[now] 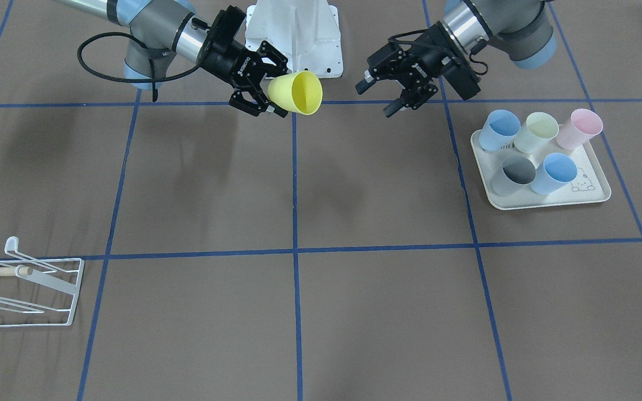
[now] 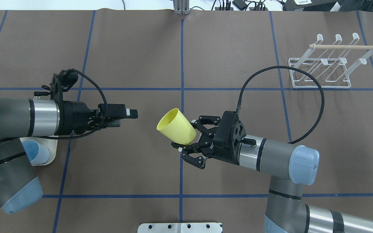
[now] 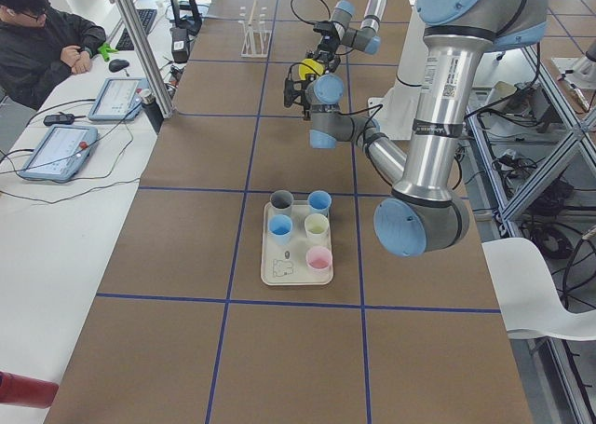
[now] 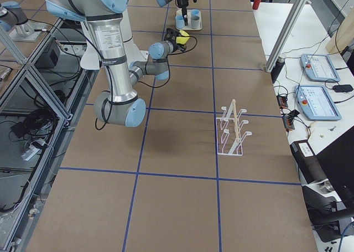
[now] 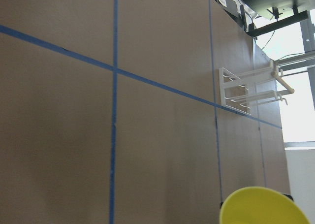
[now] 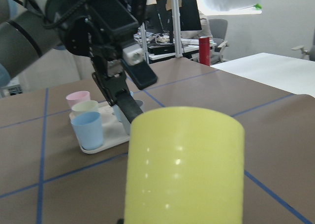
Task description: Transfer IKEA cup to right arm and place on rack
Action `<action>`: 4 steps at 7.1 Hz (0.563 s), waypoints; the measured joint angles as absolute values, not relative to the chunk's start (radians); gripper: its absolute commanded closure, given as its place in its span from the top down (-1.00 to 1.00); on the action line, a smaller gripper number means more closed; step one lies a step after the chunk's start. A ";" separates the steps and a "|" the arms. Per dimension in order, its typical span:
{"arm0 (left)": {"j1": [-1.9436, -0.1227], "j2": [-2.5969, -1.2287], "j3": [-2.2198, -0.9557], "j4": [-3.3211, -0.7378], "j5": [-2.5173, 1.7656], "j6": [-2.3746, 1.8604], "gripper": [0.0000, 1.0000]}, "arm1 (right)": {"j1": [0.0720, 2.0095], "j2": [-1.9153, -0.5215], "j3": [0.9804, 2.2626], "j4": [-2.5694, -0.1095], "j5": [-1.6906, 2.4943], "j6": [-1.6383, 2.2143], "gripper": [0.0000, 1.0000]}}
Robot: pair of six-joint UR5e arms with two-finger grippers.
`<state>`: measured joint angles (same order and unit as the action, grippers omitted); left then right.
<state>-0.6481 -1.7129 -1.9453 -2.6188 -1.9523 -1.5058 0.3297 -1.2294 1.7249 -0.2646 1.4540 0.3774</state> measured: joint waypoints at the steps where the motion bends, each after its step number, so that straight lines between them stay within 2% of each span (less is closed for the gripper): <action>1: -0.715 -1.647 -1.952 -2.615 -2.005 -1.424 1.00 | 0.363 -1.237 1.729 -0.370 1.437 0.372 -1.00; 4: -0.980 -1.403 -1.962 -2.606 -2.156 -0.999 1.00 | 0.518 -1.231 1.788 -0.803 1.432 0.259 -1.00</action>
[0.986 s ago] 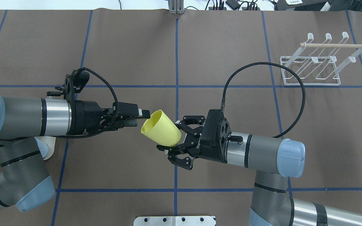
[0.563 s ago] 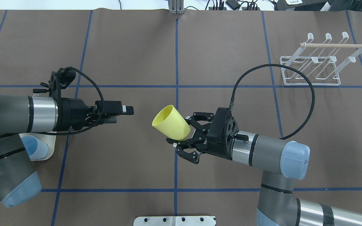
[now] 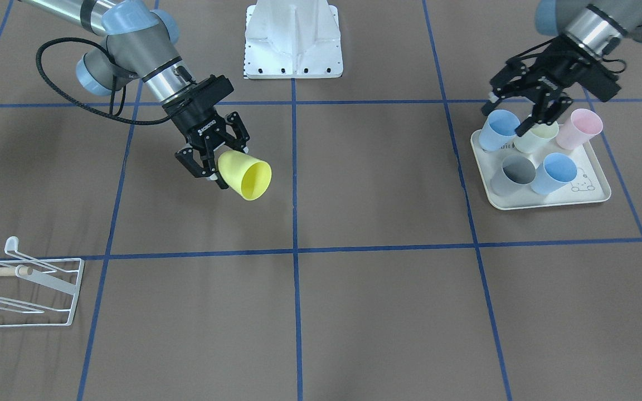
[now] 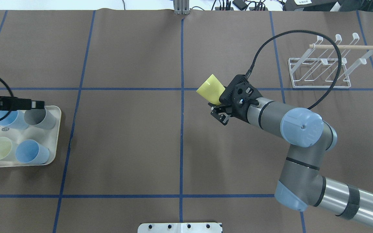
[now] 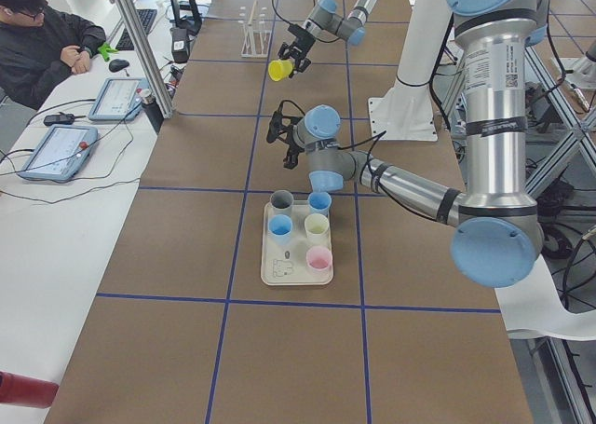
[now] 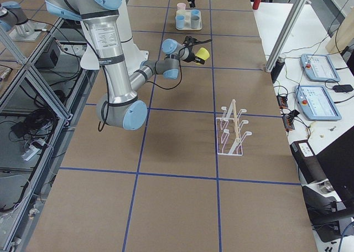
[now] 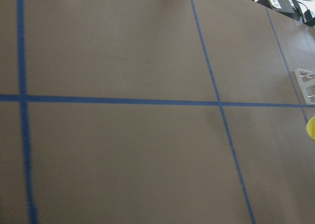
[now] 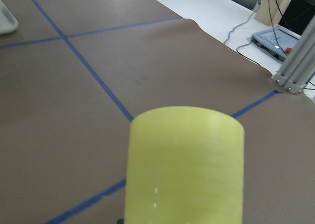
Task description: Transfer IKEA cup to right arm and place on rack
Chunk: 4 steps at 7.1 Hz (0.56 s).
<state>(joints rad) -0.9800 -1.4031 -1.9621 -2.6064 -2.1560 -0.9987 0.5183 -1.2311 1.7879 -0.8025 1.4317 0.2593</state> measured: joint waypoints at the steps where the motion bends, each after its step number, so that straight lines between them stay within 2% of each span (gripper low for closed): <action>1: -1.088 -1.346 -1.958 -2.577 -2.203 -0.826 1.00 | 0.572 -1.229 1.833 -0.951 1.432 0.185 -1.00; 4: -1.324 -1.272 -1.954 -2.398 -2.252 -0.365 1.00 | 0.772 -1.206 1.907 -1.327 1.436 -0.309 -1.00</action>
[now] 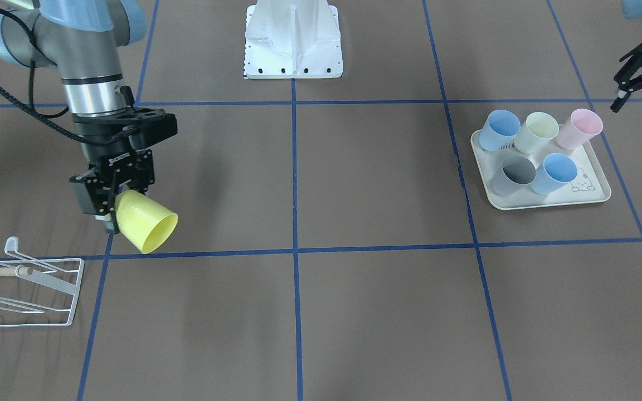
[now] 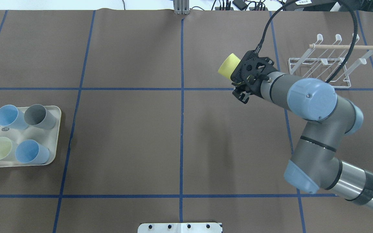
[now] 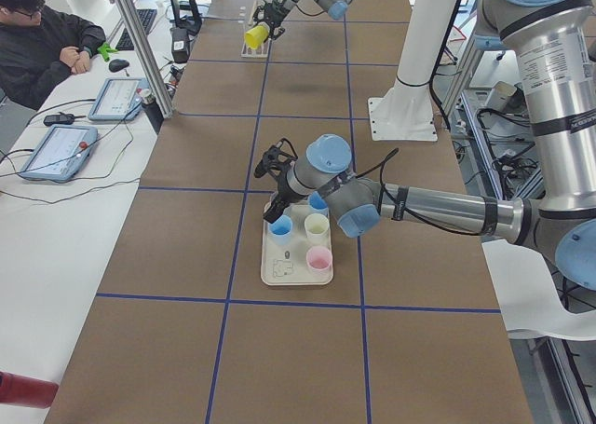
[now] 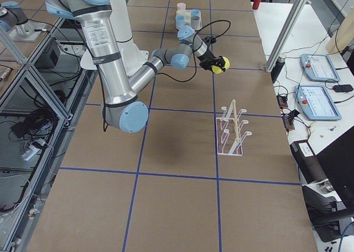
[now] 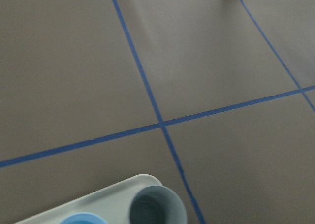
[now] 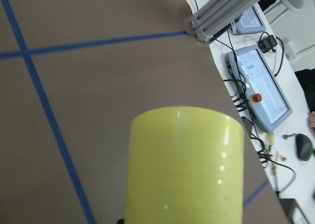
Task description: Transfer IKEA cup to right arm and place on rack
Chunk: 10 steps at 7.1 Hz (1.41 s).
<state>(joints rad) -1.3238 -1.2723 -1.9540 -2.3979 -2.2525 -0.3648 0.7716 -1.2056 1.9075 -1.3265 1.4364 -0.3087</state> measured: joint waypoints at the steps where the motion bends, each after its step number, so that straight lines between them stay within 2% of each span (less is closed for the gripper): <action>1: -1.347 -1.267 -1.955 -2.379 -2.255 -0.321 1.00 | 0.843 -1.195 1.907 -1.398 1.439 -0.528 -1.00; 3: -1.359 -1.259 -1.958 -2.371 -2.258 -0.300 1.00 | 0.992 -1.183 1.868 -1.452 1.477 -0.948 -1.00; 5: -1.360 -1.255 -1.961 -2.371 -2.259 -0.305 1.00 | 1.108 -1.150 1.753 -1.454 1.496 -1.279 -1.00; 7: -1.360 -1.251 -1.962 -2.373 -2.260 -0.308 1.00 | 1.148 -1.130 1.649 -1.449 1.495 -1.413 -1.00; 10: -1.359 -1.250 -1.962 -2.373 -2.260 -0.308 1.00 | 1.128 -1.182 1.621 -1.447 1.481 -1.419 -1.00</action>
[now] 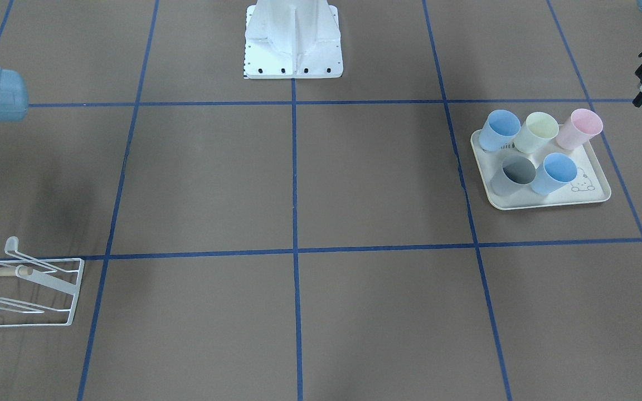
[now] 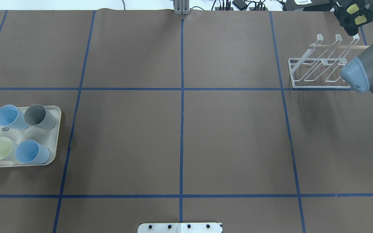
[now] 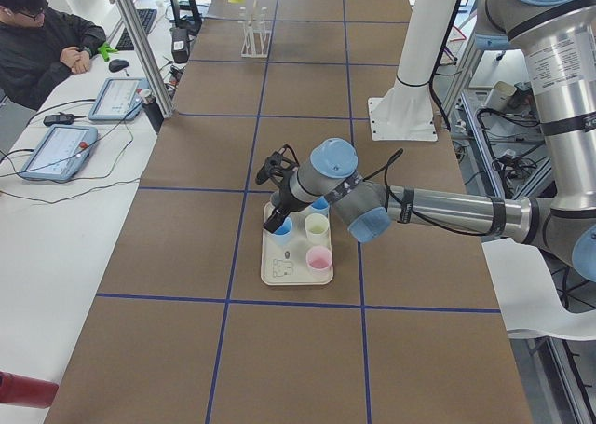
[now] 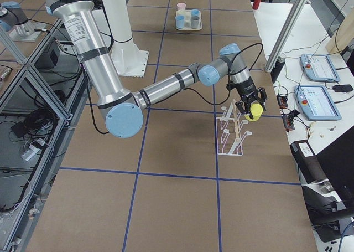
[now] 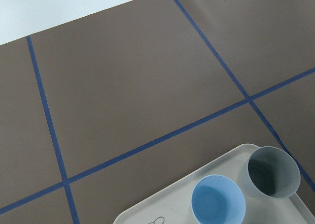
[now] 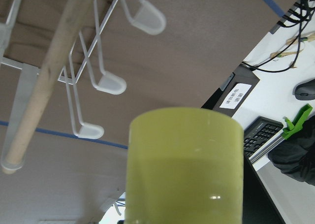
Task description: Transfer IKEA cup to right arm and place on rack
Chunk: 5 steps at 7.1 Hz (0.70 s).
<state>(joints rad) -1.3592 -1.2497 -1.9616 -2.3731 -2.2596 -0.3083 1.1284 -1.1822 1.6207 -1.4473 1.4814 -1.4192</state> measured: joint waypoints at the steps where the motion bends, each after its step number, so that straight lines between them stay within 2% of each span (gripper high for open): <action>1: -1.359 -1.250 -1.961 -2.373 -2.260 -0.308 1.00 | 1.107 -1.191 1.619 -1.448 1.463 -1.408 -1.00; 5: -1.359 -1.250 -1.956 -2.376 -2.272 -0.308 1.00 | 1.062 -1.199 1.583 -1.447 1.418 -1.397 -1.00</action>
